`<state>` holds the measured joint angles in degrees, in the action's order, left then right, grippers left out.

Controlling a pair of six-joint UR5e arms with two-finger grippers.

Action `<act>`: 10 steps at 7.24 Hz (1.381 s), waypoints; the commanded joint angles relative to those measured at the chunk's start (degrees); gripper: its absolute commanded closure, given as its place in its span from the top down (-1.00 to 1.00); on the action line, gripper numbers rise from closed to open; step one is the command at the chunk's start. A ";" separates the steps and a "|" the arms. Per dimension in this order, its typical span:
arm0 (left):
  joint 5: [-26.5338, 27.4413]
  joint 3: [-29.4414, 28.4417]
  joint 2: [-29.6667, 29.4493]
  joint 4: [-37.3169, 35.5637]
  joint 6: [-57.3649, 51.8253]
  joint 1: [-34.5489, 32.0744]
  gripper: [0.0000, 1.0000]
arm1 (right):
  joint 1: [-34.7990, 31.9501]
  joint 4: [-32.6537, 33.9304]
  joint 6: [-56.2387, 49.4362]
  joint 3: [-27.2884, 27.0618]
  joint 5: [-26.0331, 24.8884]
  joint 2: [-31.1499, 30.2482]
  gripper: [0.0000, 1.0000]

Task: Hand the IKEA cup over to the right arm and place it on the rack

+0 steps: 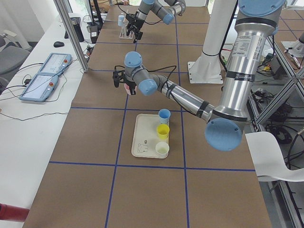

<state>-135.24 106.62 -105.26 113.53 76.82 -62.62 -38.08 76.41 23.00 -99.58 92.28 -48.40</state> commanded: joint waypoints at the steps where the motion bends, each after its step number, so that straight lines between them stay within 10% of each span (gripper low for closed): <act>1: -5.00 -0.35 -7.56 1.68 17.16 0.04 -1.00 | 4.49 -13.67 -0.06 4.20 -7.78 -0.30 0.97; 5: -6.62 -3.85 -15.58 13.24 40.03 4.08 -1.00 | 10.90 -39.96 -3.20 10.62 -15.18 -1.70 0.88; 10: -6.62 -5.54 -16.99 15.23 40.96 7.33 -1.00 | 11.36 -43.36 -14.64 8.71 -16.34 -1.26 0.88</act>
<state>-141.89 101.11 -122.17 128.70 117.84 -55.73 -26.52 33.13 10.31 -90.30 76.09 -49.74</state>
